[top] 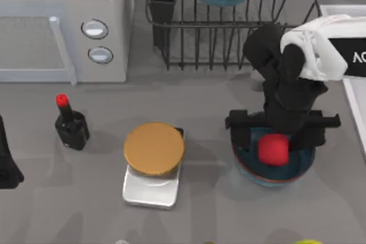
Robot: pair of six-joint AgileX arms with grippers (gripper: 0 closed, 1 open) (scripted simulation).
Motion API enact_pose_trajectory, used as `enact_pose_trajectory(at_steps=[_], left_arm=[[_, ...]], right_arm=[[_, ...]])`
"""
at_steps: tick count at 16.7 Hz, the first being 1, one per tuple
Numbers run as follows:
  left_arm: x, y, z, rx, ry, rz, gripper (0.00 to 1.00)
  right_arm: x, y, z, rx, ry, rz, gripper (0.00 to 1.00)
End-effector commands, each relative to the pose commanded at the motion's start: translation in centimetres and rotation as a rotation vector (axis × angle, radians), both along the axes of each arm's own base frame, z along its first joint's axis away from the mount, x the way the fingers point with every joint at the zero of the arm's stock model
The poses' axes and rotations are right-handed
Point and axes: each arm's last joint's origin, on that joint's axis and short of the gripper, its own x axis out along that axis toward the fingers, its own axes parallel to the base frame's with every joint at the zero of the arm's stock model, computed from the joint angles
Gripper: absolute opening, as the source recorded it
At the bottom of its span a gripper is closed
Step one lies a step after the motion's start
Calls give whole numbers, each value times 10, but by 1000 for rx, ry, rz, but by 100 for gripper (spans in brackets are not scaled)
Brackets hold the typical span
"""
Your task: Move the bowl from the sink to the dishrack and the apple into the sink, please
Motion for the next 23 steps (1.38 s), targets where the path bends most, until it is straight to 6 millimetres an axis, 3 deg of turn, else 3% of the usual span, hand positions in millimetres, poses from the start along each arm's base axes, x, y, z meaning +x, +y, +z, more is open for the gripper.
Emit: enact_pose_trajectory(at_steps=[3,16,23], left_arm=[[0,0,0,0,0,0,100],[0,0,0,0,0,0,100],[0,0,0,0,0,0,100]], right_arm=[[0,0,0,0,0,0,100],[0,0,0,0,0,0,2],[0,0,0,0,0,0,0]])
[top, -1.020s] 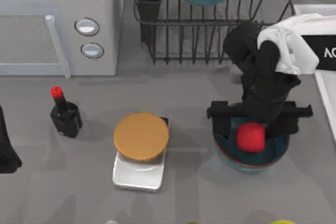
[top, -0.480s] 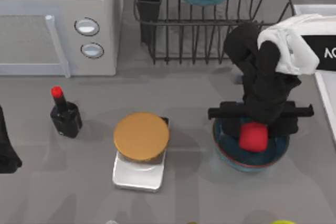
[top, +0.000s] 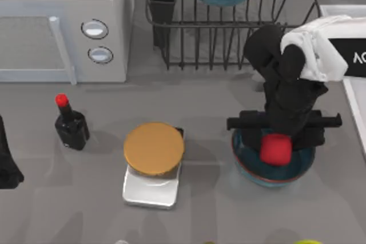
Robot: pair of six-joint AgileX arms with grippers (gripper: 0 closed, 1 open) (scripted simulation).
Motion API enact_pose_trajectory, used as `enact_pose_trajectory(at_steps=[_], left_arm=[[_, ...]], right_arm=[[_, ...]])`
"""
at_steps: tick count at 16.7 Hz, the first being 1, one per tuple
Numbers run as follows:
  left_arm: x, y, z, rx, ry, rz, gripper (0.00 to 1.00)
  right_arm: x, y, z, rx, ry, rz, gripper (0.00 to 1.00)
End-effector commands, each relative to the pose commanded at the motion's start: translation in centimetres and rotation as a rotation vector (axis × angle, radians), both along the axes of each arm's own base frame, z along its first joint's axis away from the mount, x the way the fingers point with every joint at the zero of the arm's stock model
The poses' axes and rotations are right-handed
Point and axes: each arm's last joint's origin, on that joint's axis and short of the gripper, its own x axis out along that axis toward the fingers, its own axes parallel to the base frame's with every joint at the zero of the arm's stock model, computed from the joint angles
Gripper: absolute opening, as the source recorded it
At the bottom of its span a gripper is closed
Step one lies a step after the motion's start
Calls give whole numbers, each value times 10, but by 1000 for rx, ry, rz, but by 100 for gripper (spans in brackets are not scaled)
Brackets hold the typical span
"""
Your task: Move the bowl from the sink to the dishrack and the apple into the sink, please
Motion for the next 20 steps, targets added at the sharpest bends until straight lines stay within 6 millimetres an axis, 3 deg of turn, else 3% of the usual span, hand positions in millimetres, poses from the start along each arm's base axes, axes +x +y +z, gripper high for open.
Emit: enact_pose_trajectory(at_steps=[1,2,5,13,20], left_arm=[[0,0,0,0,0,0,100],[0,0,0,0,0,0,100],[0,0,0,0,0,0,100],[0,0,0,0,0,0,100],[0,0,0,0,0,0,100]], right_arm=[[0,0,0,0,0,0,0],[-3,0,33,-3,-49,7,0],[0,2,44,-1,-53,6,0],[-2,1,130,-4,-47,7,0],[3,-7,133,28,-70,-6,0]])
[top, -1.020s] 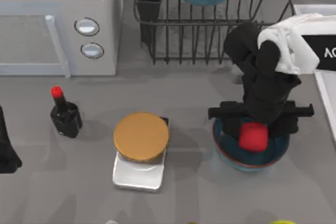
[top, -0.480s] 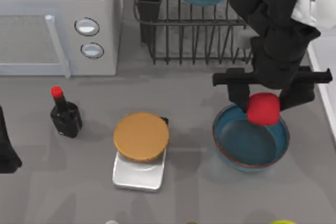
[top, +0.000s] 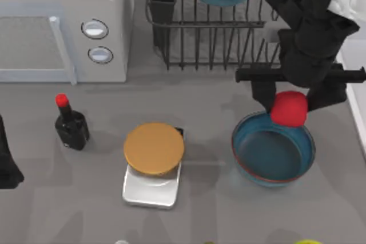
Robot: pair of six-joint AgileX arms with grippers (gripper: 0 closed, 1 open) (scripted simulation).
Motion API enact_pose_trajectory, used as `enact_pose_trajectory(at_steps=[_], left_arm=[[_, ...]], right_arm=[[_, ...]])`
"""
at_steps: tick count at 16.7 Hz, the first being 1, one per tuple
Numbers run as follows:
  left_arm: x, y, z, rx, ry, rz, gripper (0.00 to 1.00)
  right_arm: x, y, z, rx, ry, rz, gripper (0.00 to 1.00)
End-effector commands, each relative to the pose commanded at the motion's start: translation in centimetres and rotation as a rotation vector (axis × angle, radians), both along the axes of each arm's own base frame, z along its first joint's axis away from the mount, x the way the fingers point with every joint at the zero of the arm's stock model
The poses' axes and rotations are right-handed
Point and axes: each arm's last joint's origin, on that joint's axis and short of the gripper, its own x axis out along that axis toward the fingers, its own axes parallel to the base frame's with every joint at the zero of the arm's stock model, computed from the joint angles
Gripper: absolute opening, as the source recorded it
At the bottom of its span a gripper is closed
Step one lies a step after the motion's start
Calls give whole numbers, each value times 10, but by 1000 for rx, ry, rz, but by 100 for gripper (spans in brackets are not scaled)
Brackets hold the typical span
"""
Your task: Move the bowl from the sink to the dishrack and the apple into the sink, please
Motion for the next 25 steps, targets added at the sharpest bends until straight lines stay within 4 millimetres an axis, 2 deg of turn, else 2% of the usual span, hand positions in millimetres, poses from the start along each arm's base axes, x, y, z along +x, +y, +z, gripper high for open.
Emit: enact_pose_trajectory(at_steps=[2,4,6,9,12,14,16,18,20,25], left_arm=[[0,0,0,0,0,0,100],[0,0,0,0,0,0,100],[0,0,0,0,0,0,100],[0,0,0,0,0,0,100],[0,0,0,0,0,0,100],[0,0,0,0,0,0,100],[0,0,0,0,0,0,100],[0,0,0,0,0,0,100],[0,0,0,0,0,0,100],[0,0,0,0,0,0,100]], right_arm=[[13,-18,2,62,-52,-28,0],[31,-46,1,135,-131,-68,0],[49,-83,-5,203,-238,-115,0],[66,-152,-16,269,-464,-186,0],[63,-224,-25,270,-726,-244,0],[48,-264,-30,240,-874,-272,0],[27,-295,-33,197,-1005,-283,0],[5,-314,-31,145,-1142,-261,0],[-16,-323,-28,90,-1268,-212,0],[-51,-316,-19,-17,-1464,-60,0]])
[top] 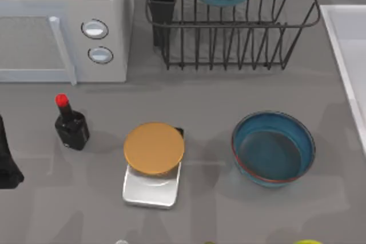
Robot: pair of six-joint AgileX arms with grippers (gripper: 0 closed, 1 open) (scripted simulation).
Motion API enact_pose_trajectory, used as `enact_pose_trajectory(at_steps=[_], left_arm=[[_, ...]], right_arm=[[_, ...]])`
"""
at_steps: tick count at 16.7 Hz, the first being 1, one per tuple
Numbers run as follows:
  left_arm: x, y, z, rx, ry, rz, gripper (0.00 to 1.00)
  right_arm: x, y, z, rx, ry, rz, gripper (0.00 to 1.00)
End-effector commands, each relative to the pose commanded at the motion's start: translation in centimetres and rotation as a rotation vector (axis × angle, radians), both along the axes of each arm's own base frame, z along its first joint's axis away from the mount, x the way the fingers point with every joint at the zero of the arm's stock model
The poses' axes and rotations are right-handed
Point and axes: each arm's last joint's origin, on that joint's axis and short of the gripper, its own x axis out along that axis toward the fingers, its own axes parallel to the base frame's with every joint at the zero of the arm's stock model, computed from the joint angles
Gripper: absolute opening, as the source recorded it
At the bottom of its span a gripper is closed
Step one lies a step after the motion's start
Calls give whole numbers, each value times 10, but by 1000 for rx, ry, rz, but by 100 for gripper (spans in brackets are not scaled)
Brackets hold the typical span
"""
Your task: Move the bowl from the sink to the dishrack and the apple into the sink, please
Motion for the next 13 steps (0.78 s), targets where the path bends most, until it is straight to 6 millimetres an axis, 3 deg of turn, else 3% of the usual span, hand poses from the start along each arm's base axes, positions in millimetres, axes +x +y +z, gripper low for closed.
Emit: enact_pose_trajectory(at_steps=[9,13], left_arm=[[0,0,0,0,0,0,100],[0,0,0,0,0,0,100]], right_arm=[[-5,4,-2,-39,-33,15,0],[4,-3,-34,-35,-24,15,0]])
